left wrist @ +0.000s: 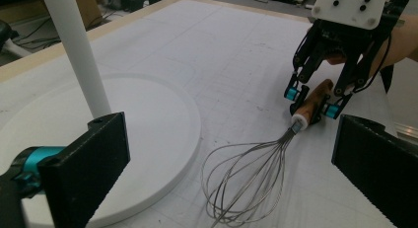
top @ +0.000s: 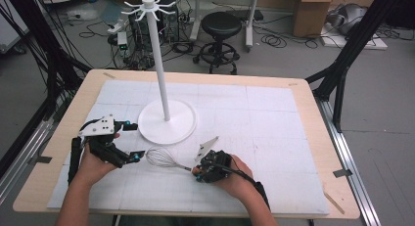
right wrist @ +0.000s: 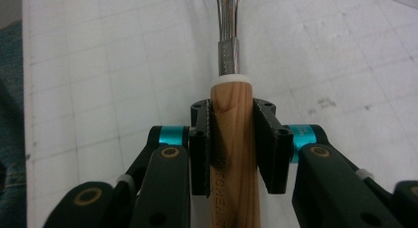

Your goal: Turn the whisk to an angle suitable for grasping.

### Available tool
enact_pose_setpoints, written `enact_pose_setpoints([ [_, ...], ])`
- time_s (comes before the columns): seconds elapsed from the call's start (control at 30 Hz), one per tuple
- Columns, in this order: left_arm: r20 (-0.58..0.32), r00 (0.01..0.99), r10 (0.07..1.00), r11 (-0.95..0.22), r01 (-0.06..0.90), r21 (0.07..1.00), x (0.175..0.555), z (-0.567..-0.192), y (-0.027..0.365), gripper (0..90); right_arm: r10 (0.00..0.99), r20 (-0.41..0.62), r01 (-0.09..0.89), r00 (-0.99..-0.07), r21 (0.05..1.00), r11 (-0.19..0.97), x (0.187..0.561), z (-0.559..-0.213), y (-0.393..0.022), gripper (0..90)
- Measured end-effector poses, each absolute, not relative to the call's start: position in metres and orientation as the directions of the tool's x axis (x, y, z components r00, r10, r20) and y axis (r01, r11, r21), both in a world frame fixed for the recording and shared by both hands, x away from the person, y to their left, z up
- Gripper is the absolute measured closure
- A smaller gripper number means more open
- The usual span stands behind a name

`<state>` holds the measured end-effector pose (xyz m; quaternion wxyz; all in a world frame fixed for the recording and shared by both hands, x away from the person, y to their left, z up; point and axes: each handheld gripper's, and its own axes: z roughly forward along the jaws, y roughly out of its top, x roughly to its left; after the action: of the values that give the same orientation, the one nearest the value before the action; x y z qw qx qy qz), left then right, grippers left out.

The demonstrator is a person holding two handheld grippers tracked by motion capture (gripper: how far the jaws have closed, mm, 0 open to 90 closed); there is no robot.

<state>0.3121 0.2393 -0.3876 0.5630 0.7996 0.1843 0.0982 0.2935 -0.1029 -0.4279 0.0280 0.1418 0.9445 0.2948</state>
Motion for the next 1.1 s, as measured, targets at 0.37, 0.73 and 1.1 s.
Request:
enact_pose_setpoints([
  [0.37, -0.054, 0.912, 0.408, -0.295, 0.187, 0.937, 0.313, -0.388, 0.240, 1.7, 0.392, 0.018, 0.326, -0.920, 0.591, 0.738, 0.281, -0.424, -0.136, 58.1],
  [0.73, -0.055, 0.909, 0.413, -0.290, 0.188, 0.938, 0.313, -0.388, 0.241, 1.7, 0.338, 0.019, 0.278, -0.941, 0.612, 0.740, 0.275, -0.429, -0.143, 70.2],
  [1.1, -0.054, 0.909, 0.414, -0.284, 0.185, 0.941, 0.313, -0.387, 0.242, 1.7, 0.235, 0.022, 0.200, -0.972, 0.603, 0.772, 0.294, -0.427, -0.103, 70.4],
])
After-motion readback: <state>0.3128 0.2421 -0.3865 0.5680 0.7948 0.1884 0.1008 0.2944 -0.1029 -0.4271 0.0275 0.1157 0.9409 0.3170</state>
